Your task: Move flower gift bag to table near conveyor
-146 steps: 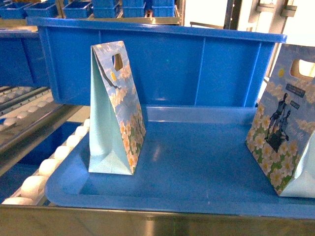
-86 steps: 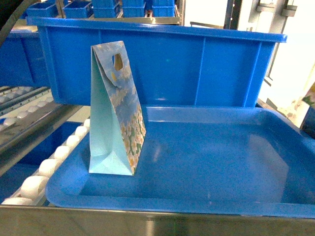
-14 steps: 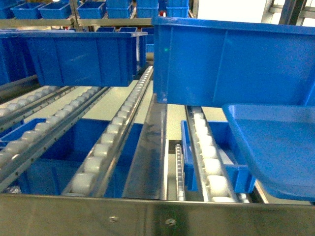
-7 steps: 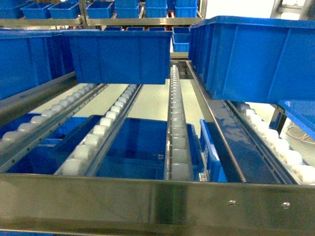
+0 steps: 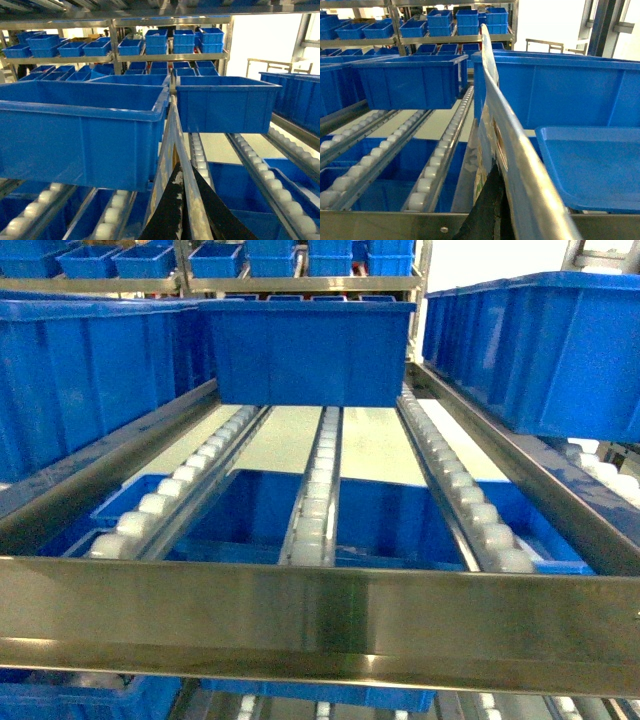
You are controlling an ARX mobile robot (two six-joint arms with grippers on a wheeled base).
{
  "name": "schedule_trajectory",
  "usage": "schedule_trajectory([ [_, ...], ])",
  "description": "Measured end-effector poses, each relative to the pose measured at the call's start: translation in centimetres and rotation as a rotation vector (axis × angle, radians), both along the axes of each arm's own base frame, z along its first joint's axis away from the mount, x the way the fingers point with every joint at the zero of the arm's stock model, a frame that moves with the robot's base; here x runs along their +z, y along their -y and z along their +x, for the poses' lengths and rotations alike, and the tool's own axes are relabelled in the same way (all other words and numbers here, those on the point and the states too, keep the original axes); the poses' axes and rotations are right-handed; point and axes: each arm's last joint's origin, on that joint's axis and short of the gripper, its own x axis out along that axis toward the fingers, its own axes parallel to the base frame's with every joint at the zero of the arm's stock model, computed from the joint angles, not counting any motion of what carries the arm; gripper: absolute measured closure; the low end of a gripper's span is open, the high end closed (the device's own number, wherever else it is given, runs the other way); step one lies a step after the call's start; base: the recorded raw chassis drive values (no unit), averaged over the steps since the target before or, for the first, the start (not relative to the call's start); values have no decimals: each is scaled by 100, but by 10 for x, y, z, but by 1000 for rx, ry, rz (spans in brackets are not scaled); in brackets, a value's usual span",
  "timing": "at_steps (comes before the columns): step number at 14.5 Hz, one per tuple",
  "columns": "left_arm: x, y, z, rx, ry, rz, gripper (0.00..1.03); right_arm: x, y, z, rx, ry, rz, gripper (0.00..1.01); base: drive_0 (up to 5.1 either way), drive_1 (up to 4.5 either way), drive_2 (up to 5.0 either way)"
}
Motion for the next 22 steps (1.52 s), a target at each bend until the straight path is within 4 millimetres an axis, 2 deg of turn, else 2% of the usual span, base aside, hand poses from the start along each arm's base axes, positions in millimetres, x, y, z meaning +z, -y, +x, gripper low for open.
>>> schedule_trajectory([
  [14,0,0,0,0,2,-1,101,0,0,0,0,-3,0,99,-497,245,245],
  [22,0,0,0,0,1,0,101,0,0,0,0,-2,0,99,-450,82,400],
])
